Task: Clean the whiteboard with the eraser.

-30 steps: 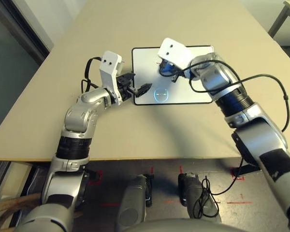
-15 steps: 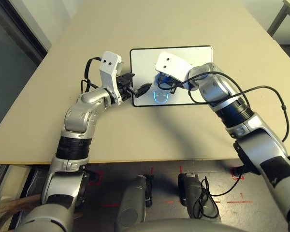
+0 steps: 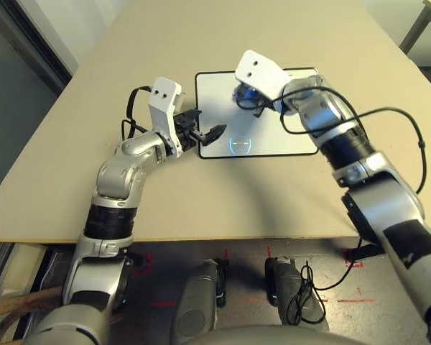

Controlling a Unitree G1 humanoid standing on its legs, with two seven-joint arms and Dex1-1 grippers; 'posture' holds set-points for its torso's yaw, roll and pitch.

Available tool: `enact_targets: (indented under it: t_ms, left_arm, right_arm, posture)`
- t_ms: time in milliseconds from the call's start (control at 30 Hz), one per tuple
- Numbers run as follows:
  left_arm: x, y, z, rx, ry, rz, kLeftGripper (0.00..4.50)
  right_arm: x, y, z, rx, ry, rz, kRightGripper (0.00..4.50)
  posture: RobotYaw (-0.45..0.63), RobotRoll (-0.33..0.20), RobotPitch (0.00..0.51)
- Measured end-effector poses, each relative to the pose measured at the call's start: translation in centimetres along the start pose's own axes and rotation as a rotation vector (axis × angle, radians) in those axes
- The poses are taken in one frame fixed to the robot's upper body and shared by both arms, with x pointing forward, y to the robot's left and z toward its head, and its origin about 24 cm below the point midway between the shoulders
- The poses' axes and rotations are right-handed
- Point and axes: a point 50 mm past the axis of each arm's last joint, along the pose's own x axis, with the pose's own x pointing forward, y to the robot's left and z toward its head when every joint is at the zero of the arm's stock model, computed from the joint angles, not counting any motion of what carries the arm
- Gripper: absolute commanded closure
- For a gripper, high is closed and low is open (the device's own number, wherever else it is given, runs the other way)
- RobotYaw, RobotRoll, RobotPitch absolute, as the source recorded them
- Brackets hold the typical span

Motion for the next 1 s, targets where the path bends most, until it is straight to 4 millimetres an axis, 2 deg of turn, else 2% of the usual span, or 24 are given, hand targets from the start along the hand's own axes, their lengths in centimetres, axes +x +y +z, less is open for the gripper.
enact_targets:
  t_ms: [200, 300, 500, 600, 833, 1000]
  left_arm:
    - [0.0, 0.0, 0.0, 0.000, 0.000, 0.000, 0.00]
    - [0.0, 0.0, 0.0, 0.000, -0.001, -0.003, 0.00]
    - [0.1, -0.1, 0.0, 0.001, -0.002, -0.008, 0.00]
    - [0.1, -0.1, 0.1, 0.001, -0.002, -0.009, 0.00]
    - [0.1, -0.1, 0.1, 0.001, -0.003, -0.008, 0.00]
    - [0.1, -0.1, 0.1, 0.001, -0.002, -0.008, 0.00]
  right_arm:
    - [0.1, 0.1, 0.1, 0.002, 0.024, 0.013, 3.91]
    - [0.5, -0.8, 0.8, 0.007, 0.018, -0.017, 3.91]
    - [0.5, -2.3, 0.9, 0.028, 0.012, -0.083, 3.91]
    - [0.5, -2.1, 0.8, 0.024, 0.011, -0.072, 3.91]
    - [0.0, 0.3, -0.4, -0.028, 0.045, 0.028, 3.91]
    - [0.1, 0.4, -0.5, -0.026, 0.066, 0.039, 3.91]
  posture:
    - [0.08, 0.000, 0.192]
    - [0.08, 0.000, 0.186]
    - [0.09, 0.000, 0.183]
    - [0.09, 0.000, 0.186]
    - [0.09, 0.000, 0.189]
    - [0.08, 0.000, 0.190]
